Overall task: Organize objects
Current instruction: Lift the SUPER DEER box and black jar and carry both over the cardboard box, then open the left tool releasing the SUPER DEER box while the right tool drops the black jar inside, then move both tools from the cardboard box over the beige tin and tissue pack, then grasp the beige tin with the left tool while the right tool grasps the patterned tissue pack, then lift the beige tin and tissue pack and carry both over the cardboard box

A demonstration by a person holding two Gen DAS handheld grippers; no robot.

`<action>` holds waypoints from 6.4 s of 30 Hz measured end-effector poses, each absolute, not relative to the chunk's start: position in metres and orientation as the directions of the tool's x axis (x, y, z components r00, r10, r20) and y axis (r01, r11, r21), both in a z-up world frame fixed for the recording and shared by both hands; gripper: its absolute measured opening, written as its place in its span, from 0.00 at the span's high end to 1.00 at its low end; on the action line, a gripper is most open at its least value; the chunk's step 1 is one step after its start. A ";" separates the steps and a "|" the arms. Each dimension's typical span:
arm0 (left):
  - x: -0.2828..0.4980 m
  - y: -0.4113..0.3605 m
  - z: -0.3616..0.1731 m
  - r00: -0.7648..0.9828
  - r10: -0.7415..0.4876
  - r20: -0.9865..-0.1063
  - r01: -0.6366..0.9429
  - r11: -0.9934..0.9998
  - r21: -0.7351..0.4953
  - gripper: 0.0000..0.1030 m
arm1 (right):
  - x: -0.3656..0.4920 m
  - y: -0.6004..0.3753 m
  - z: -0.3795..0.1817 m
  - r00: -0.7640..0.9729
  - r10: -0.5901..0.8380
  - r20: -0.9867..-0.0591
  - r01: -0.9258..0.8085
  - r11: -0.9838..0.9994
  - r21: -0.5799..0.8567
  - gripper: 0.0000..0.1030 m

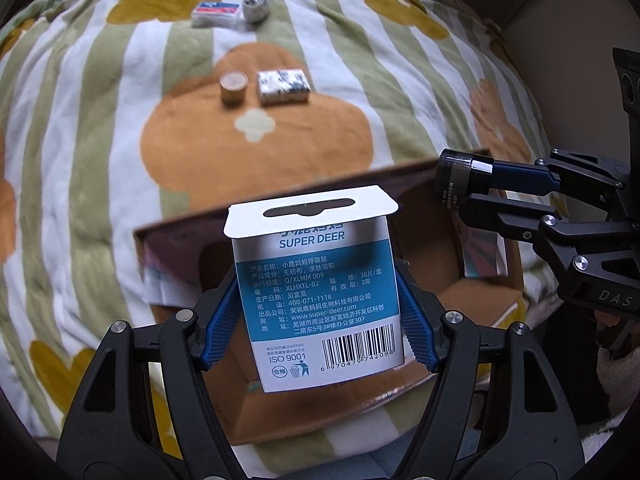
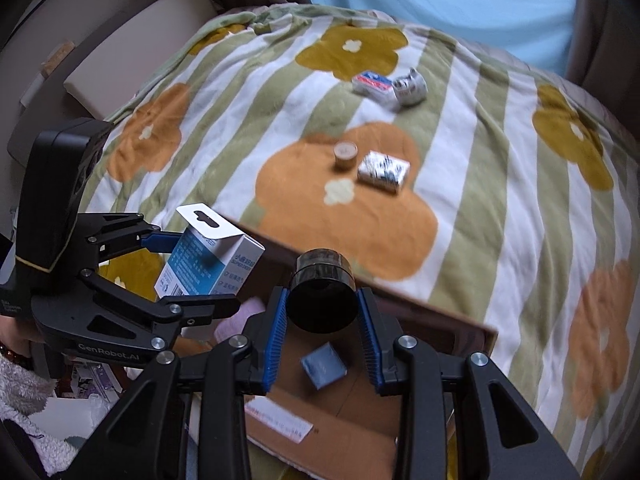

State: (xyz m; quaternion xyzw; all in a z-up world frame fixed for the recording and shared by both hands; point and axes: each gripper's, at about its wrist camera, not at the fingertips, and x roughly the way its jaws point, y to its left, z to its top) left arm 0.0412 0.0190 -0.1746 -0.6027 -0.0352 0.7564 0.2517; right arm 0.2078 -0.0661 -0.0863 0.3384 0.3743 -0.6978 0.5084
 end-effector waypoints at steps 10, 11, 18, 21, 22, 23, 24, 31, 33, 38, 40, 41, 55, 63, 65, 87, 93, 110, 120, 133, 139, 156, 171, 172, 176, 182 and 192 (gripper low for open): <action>0.063 0.027 -0.204 -0.087 0.413 -0.907 -0.355 -0.863 -0.359 0.33 | 0.204 -0.037 -0.115 -0.253 -0.395 -0.883 0.953 -0.260 -0.156 0.69; 0.065 0.028 -0.207 -0.083 0.410 -0.908 -0.359 -0.863 -0.357 0.33 | 0.203 -0.035 -0.118 -0.253 -0.389 -0.886 0.952 -0.265 -0.156 0.69; 0.073 0.034 -0.224 0.041 0.415 -0.909 -0.524 -0.766 -0.374 0.33 | 0.199 -0.024 -0.139 -0.250 -0.352 -0.902 0.945 -0.292 -0.148 0.69; 0.075 0.034 -0.228 0.048 0.408 -0.912 -0.527 -0.765 -0.370 0.33 | 0.198 -0.020 -0.142 -0.249 -0.345 -0.905 0.943 -0.297 -0.146 0.69; 0.075 0.034 -0.228 0.049 0.406 -0.913 -0.529 -0.765 -0.368 0.33 | 0.197 -0.019 -0.143 -0.249 -0.343 -0.906 0.943 -0.300 -0.146 0.69; 0.076 0.035 -0.228 0.048 0.404 -0.914 -0.531 -0.765 -0.366 0.33 | 0.196 -0.018 -0.143 -0.250 -0.341 -0.906 0.941 -0.304 -0.145 0.69; 0.076 0.035 -0.228 0.048 0.401 -0.915 -0.534 -0.764 -0.363 0.33 | 0.195 -0.018 -0.144 -0.250 -0.339 -0.907 0.941 -0.307 -0.144 0.69; 0.075 0.039 -0.228 0.048 0.394 -0.918 -0.555 -0.753 -0.352 0.33 | 0.191 -0.016 -0.145 -0.250 -0.331 -0.910 0.938 -0.318 -0.142 0.69; 0.076 0.042 -0.227 0.036 0.390 -0.920 -0.579 -0.742 -0.338 0.33 | 0.189 -0.016 -0.145 -0.244 -0.329 -0.912 0.937 -0.321 -0.135 0.69; 0.079 0.046 -0.221 0.008 0.377 -0.926 -0.600 -0.739 -0.306 0.00 | 0.186 -0.020 -0.146 -0.196 -0.330 -0.924 0.961 -0.253 -0.113 0.42; 0.080 0.046 -0.219 0.011 0.370 -0.929 -0.608 -0.735 -0.300 0.00 | 0.185 -0.019 -0.145 -0.197 -0.332 -0.922 0.961 -0.253 -0.115 0.26; 0.080 0.045 -0.219 0.010 0.365 -0.931 -0.609 -0.737 -0.295 0.00 | 0.185 -0.019 -0.144 -0.200 -0.334 -0.921 0.960 -0.256 -0.115 0.26; 0.077 0.030 -0.217 0.025 0.371 -0.928 -0.579 -0.752 -0.316 0.00 | 0.177 -0.016 -0.139 -0.178 -0.331 -0.927 0.967 -0.232 -0.103 0.26; 0.073 0.027 -0.208 0.014 0.372 -0.928 -0.578 -0.754 -0.311 0.00 | 0.177 -0.019 -0.137 -0.162 -0.336 -0.928 0.976 -0.191 -0.102 0.26; 0.071 0.025 -0.206 0.011 0.373 -0.928 -0.579 -0.754 -0.311 0.00 | 0.177 -0.020 -0.134 -0.161 -0.340 -0.927 0.978 -0.181 -0.103 0.26; 0.019 0.027 -0.169 -0.059 0.392 -0.918 -0.585 -0.759 -0.286 0.00 | 0.166 -0.056 -0.094 -0.123 -0.396 -0.910 0.992 -0.058 -0.109 0.26; -0.003 0.031 -0.163 -0.084 0.387 -0.918 -0.600 -0.756 -0.264 0.00 | 0.163 -0.075 -0.083 -0.106 -0.418 -0.902 0.993 -0.003 -0.116 0.26; -0.065 0.041 -0.162 -0.120 0.389 -0.913 -0.627 -0.743 -0.234 0.00 | 0.148 -0.131 -0.066 -0.063 -0.463 -0.884 0.988 0.098 -0.122 0.26; -0.097 0.050 -0.166 -0.143 0.384 -0.912 -0.657 -0.726 -0.203 0.00 | 0.145 -0.163 -0.063 -0.038 -0.480 -0.876 0.976 0.172 -0.136 0.26; -0.132 0.073 -0.196 -0.129 0.375 -0.918 -0.717 -0.675 -0.175 0.00 | 0.141 -0.214 -0.085 -0.006 -0.460 -0.888 0.952 0.269 -0.146 0.26; -0.151 0.093 -0.215 -0.105 0.378 -0.920 -0.754 -0.633 -0.174 0.00 | 0.140 -0.236 -0.097 -0.007 -0.457 -0.889 0.927 0.330 -0.177 0.26; -0.173 0.123 -0.271 -0.022 0.392 -0.920 -0.844 -0.501 -0.194 0.05 | 0.135 -0.278 -0.151 0.070 -0.440 -0.895 0.820 0.536 -0.200 0.26; -0.167 0.141 -0.293 0.020 0.400 -0.916 -0.893 -0.405 -0.196 0.29 | 0.131 -0.283 -0.169 0.125 -0.472 -0.873 0.741 0.629 -0.234 0.26; -0.166 0.142 -0.293 0.021 0.401 -0.916 -0.895 -0.401 -0.196 0.31 | 0.131 -0.282 -0.170 0.131 -0.471 -0.872 0.736 0.636 -0.233 0.27; -0.164 0.144 -0.296 0.035 0.400 -0.916 -0.905 -0.377 -0.199 0.44 | 0.132 -0.283 -0.173 0.135 -0.460 -0.878 0.722 0.652 -0.231 0.38; -0.159 0.147 -0.302 0.048 0.387 -0.921 -0.919 -0.345 -0.192 0.71 | 0.131 -0.283 -0.173 0.139 -0.467 -0.873 0.689 0.679 -0.254 0.45; -0.159 0.145 -0.298 0.040 0.392 -0.919 -0.923 -0.338 -0.184 0.71 | 0.130 -0.274 -0.169 0.143 -0.506 -0.850 0.650 0.696 -0.305 0.50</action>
